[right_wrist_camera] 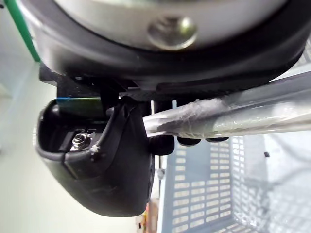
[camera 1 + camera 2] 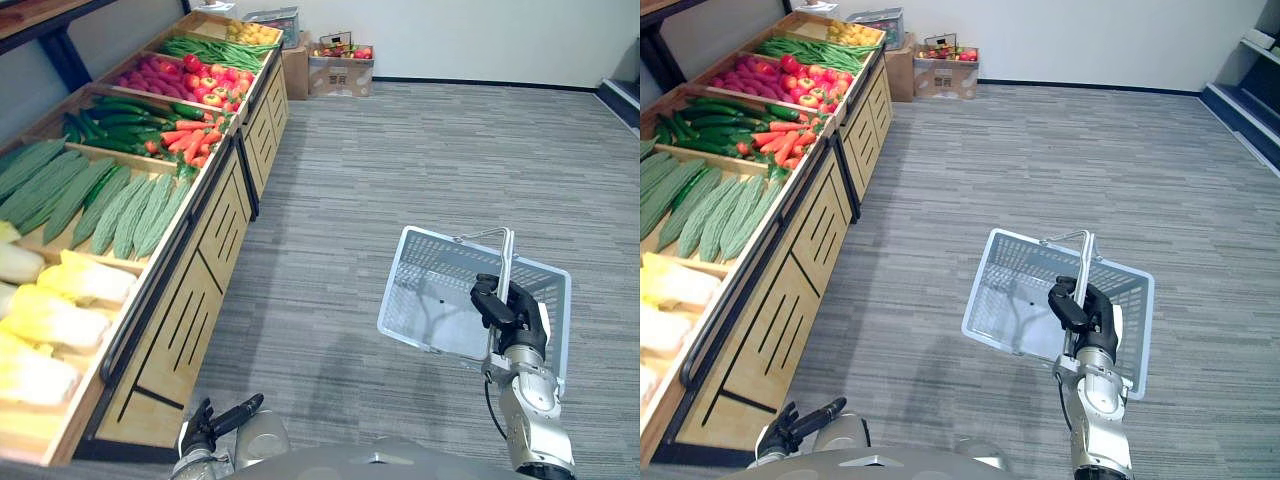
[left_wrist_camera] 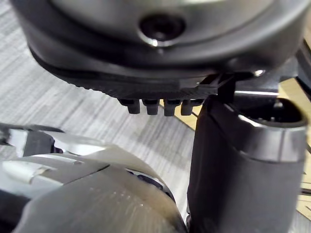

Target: Pick vegetable in the basket

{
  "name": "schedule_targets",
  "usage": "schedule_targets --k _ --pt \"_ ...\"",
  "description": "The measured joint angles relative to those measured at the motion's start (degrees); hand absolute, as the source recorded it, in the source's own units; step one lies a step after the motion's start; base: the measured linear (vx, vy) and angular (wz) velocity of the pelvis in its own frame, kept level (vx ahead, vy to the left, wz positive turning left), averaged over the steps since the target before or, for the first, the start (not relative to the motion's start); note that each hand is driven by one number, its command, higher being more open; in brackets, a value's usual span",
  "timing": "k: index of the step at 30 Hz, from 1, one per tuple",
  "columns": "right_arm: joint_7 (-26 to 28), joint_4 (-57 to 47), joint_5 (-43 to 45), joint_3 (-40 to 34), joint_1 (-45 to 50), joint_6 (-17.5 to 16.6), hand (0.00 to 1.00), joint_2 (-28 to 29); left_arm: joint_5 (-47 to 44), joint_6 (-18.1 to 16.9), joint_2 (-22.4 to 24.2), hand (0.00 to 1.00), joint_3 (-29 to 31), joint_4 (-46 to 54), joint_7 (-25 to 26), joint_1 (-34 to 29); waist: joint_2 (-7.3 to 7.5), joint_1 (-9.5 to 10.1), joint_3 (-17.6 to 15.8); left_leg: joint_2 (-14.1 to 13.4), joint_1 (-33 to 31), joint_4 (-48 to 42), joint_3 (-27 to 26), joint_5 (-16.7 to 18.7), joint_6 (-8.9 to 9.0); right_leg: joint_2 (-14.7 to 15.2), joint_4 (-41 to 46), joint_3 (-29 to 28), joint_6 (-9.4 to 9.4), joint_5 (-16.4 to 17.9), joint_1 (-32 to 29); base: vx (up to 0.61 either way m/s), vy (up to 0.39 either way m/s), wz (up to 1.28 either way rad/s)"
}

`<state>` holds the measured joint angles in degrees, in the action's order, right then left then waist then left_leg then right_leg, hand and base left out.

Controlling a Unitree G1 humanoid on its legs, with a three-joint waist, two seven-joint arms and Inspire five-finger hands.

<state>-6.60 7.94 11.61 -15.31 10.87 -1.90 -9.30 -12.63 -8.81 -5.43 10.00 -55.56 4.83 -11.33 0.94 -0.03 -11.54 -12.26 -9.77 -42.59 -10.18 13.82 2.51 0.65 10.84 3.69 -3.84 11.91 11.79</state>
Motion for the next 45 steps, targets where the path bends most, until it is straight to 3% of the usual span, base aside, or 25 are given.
schedule_targets --k 2,3,4,5,6,8,11,13,16,19,21,24,25,26,27,28,30,32,35,38,40,42,43,44,45 --pt "-0.1 0.0 0.0 -0.1 0.1 0.0 0.0 -0.1 0.0 0.2 0.3 1.0 -0.4 -0.1 0.1 0.1 -0.42 -0.22 -0.1 4.2 -0.2 18.4 3.2 -3.4 1.15 2.0 0.0 -1.2 2.23 2.1 0.6 0.25 0.204 -0.22" --pt "-0.1 0.0 0.0 -0.2 0.2 0.0 0.0 -0.1 0.0 0.2 0.5 1.0 -0.6 -0.1 0.2 0.1 -0.96 -0.36 -0.2 4.8 0.0 23.2 4.3 -5.4 1.18 2.1 0.1 -1.4 2.94 2.6 0.8 0.3 0.269 -0.2" --pt "-0.1 0.4 0.0 -0.2 0.7 0.1 0.0 0.1 -0.1 0.3 1.1 1.0 -0.6 -0.2 0.3 0.0 -1.41 0.09 -0.1 5.6 1.2 27.2 4.8 -14.4 1.51 2.6 0.2 -2.0 4.34 3.7 1.4 0.34 0.255 -0.04" --pt "0.0 0.7 -0.1 0.5 1.0 0.1 0.0 0.9 0.2 0.2 -0.1 1.0 -0.9 -0.1 0.3 0.4 0.19 -0.03 0.0 8.0 1.4 28.6 4.0 -14.0 0.7 4.5 -0.4 -2.1 5.27 3.8 1.7 0.36 0.222 0.01" --pt "0.1 0.6 -0.1 0.6 0.8 0.1 0.0 0.9 0.4 0.2 -0.5 1.0 -1.0 -0.1 0.3 0.8 0.67 -0.05 -0.2 8.7 0.7 27.9 3.8 -13.9 -0.35 5.3 -1.0 -2.1 5.81 3.4 1.6 0.35 0.176 0.12" --pt "0.1 1.4 -1.1 0.7 0.2 0.5 0.0 0.6 0.4 0.5 -0.2 1.0 -0.6 -0.6 0.5 1.9 0.29 0.75 -1.1 9.1 -1.1 22.6 2.2 -11.5 -3.06 6.3 -3.8 -2.7 8.09 0.2 3.1 0.37 0.207 -0.02" --pt "1.3 1.5 -2.4 1.5 -0.2 0.9 0.0 0.6 1.9 0.5 0.2 1.0 -0.2 -0.8 0.7 1.4 -0.66 1.63 -1.0 8.6 2.0 22.9 -0.2 -9.4 -3.28 7.0 -3.8 -5.6 9.08 -3.4 4.4 0.21 0.163 -0.23" --pt "1.4 1.4 -2.4 1.6 -1.1 0.9 0.0 0.5 2.1 0.5 0.3 1.0 -0.1 -0.8 0.7 1.2 -0.86 1.83 -0.7 8.3 2.4 22.6 -1.7 -7.5 -3.08 7.3 -3.7 -7.3 9.32 -3.5 4.0 0.1 0.127 -0.44" --pt "1.1 1.4 -2.4 2.5 -2.7 0.9 0.0 0.5 1.9 0.5 0.8 1.0 0.7 -0.6 0.8 1.3 -0.85 3.14 -0.6 7.2 1.9 20.0 -5.5 -2.9 -2.52 8.3 -2.8 -9.2 10.53 -2.7 2.3 0.03 0.098 -0.73" --pt "1.1 1.2 -2.9 4.1 -2.8 0.9 0.0 0.1 1.4 0.4 0.7 1.0 1.2 0.0 1.1 0.6 0.18 3.36 0.7 8.1 0.9 16.9 -8.7 1.1 -3.38 10.5 0.0 -10.6 12.03 0.3 -0.1 0.06 0.116 -0.51" --pt "1.1 1.2 -3.9 4.9 -2.7 1.0 0.0 -0.2 1.4 0.3 0.7 1.0 1.1 0.0 1.2 0.4 -0.04 3.2 0.9 8.8 1.4 17.1 -9.1 2.0 -3.96 10.9 4.6 -10.7 12.16 0.4 -2.4 0.11 0.099 -0.1" --pt "1.1 1.2 -4.6 5.6 -2.5 1.8 0.0 -0.2 1.4 0.3 0.1 1.0 1.0 0.9 1.1 -0.3 1.24 3.13 1.6 11.6 3.2 18.4 -7.4 2.3 -5.55 11.8 18.4 -10.3 13.12 -0.2 -7.5 0.21 0.092 0.5" --pt "0.9 1.2 -4.6 5.9 -2.3 2.1 0.0 -0.2 1.4 0.4 -0.4 1.0 1.0 2.2 1.0 -1.0 2.54 3.1 1.8 13.6 4.4 17.5 -4.8 3.3 -7.12 12.2 27.7 -9.9 13.15 -3.1 -9.5 0.25 0.058 0.8" --pt "0.9 1.2 -4.6 5.9 -2.3 2.2 0.0 -0.2 1.4 0.4 -0.5 1.0 1.0 2.3 1.0 -1.1 2.71 3.09 1.8 13.8 4.6 17.4 -4.3 3.4 -7.37 12.1 29.2 -9.9 13.03 -4.2 -9.9 0.32 0.07 1.31" --pt "0.5 1.2 -4.6 6.0 -2.3 2.3 0.0 -0.2 1.2 0.4 -0.5 1.0 1.0 2.4 1.0 -1.2 2.77 2.99 1.8 14.8 6.2 16.9 -1.1 4.0 -8.46 11.7 36.3 -8.5 12.75 -11.8 -11.4 0.3 0.055 1.04" --pt "0.2 1.2 -4.6 6.2 -2.3 2.3 0.0 -0.3 1.2 0.4 -0.1 1.0 0.8 2.6 1.0 -1.3 2.63 2.89 1.8 14.9 7.0 17.0 0.4 4.2 -8.81 11.3 39.7 -8.3 13.01 -12.6 -12.1 0.36 0.054 1.21" --pt "0.1 1.2 -4.7 7.3 -2.9 2.3 0.0 -0.4 0.9 0.7 -0.3 1.0 0.3 2.6 1.0 -1.4 2.79 3.09 1.9 15.7 9.8 17.9 4.3 4.5 -9.21 9.8 49.6 -7.8 11.65 -7.4 -15.4 0.24 0.011 0.95" --pt "1.1 1.1 -4.7 8.6 -3.2 2.2 0.0 -1.7 0.9 1.3 -0.3 1.0 0.4 2.6 1.0 -1.3 2.41 3.02 1.9 15.9 13.1 19.7 9.1 4.5 -9.22 8.4 54.4 -4.3 8.49 -2.0 -18.5 0.19 -0.06 1.21" --pt "2.4 0.7 -4.6 10.4 -3.3 2.2 0.0 -3.0 0.8 1.5 -0.2 1.0 0.7 1.2 0.9 -1.1 2.0 2.85 1.9 15.5 16.2 19.6 16.8 4.5 -9.19 8.1 50.1 -0.6 3.65 2.6 -22.9 0.23 -0.155 1.18" --pt "3.9 0.7 -4.6 12.7 -3.6 2.2 0.0 -4.9 0.8 1.5 0.4 1.0 1.9 -1.0 0.8 -0.3 -0.61 2.63 1.6 11.5 17.0 17.0 22.7 6.6 -6.79 5.5 35.6 -2.8 4.56 4.0 -25.4 0.21 -0.206 1.09" --pt "5.3 0.7 -4.5 16.2 -5.1 2.2 0.0 -4.8 1.1 1.5 -0.6 1.0 4.0 -2.4 0.8 -0.5 -0.92 2.97 1.1 9.0 16.2 13.3 25.3 8.7 -4.34 4.4 20.6 -8.3 8.56 1.3 -26.0 0.23 -0.326 1.0" --pt "6.5 0.5 -4.6 19.3 -6.7 2.2 0.0 -4.3 1.1 1.5 -2.3 1.0 5.7 -3.1 0.9 -1.3 1.34 3.13 1.3 8.5 14.8 9.7 28.4 12.0 -1.5 4.8 8.9 -14.7 10.14 -2.1 -24.4 0.26 -0.512 1.17" --pt "6.9 0.2 -4.5 20.4 -7.4 2.2 0.0 -4.1 1.2 1.6 -3.7 1.0 6.8 -3.1 0.8 -1.2 3.0 2.88 1.4 8.3 14.3 7.9 31.5 15.0 0.79 4.7 6.6 -16.9 16.14 -7.0 -22.7 0.27 -0.609 1.67" --pt "7.0 0.2 -4.5 20.4 -7.4 2.2 0.0 -5.0 1.2 1.7 -2.8 1.0 6.9 -3.4 0.9 -0.2 1.31 3.3 0.6 6.0 14.1 7.9 34.7 15.8 1.77 2.4 10.1 -15.4 15.16 -7.4 -22.4 0.21 -0.482 1.57" --pt "7.0 0.1 -4.5 20.6 -7.5 2.2 0.0 -5.5 1.3 1.6 -2.0 1.0 7.2 -3.3 0.7 -0.2 0.72 4.23 0.4 5.4 14.0 8.5 35.8 15.2 1.91 1.7 11.8 -14.7 14.77 -6.1 -22.9 0.14 -0.409 1.2"
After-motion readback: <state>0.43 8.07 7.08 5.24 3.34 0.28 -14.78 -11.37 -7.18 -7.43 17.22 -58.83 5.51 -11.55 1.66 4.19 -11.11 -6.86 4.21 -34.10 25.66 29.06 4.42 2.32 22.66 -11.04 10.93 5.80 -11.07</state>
